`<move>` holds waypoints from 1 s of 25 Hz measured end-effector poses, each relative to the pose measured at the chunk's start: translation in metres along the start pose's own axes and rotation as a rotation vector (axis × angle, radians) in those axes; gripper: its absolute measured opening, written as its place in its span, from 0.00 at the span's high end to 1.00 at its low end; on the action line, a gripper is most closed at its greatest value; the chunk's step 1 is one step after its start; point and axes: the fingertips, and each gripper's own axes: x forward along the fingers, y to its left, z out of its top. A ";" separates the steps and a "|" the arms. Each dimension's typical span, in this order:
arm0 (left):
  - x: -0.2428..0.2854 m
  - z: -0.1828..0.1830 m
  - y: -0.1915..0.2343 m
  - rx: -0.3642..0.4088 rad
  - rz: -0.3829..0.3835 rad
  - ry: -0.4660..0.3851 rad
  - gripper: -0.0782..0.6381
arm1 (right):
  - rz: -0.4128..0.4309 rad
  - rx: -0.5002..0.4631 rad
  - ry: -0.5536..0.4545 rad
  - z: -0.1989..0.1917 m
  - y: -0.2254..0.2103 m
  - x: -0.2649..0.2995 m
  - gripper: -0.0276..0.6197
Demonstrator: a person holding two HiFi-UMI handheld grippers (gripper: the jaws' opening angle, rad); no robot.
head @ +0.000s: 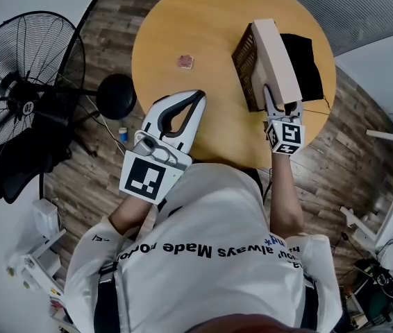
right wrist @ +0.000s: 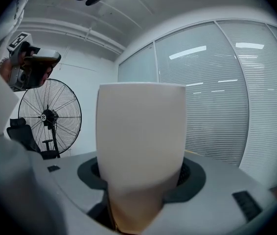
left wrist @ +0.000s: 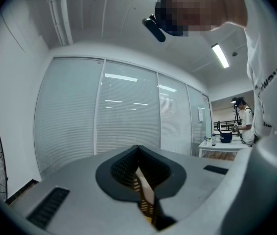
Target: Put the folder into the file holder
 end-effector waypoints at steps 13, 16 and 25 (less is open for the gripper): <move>-0.001 0.001 -0.003 0.003 0.011 0.005 0.86 | 0.008 0.003 0.031 -0.014 0.001 0.002 0.51; -0.001 0.002 -0.005 0.006 0.013 0.004 0.86 | 0.010 0.002 0.038 -0.016 0.000 0.001 0.51; -0.002 0.005 -0.009 0.005 0.022 0.003 0.86 | 0.020 -0.009 0.048 -0.019 0.000 0.000 0.51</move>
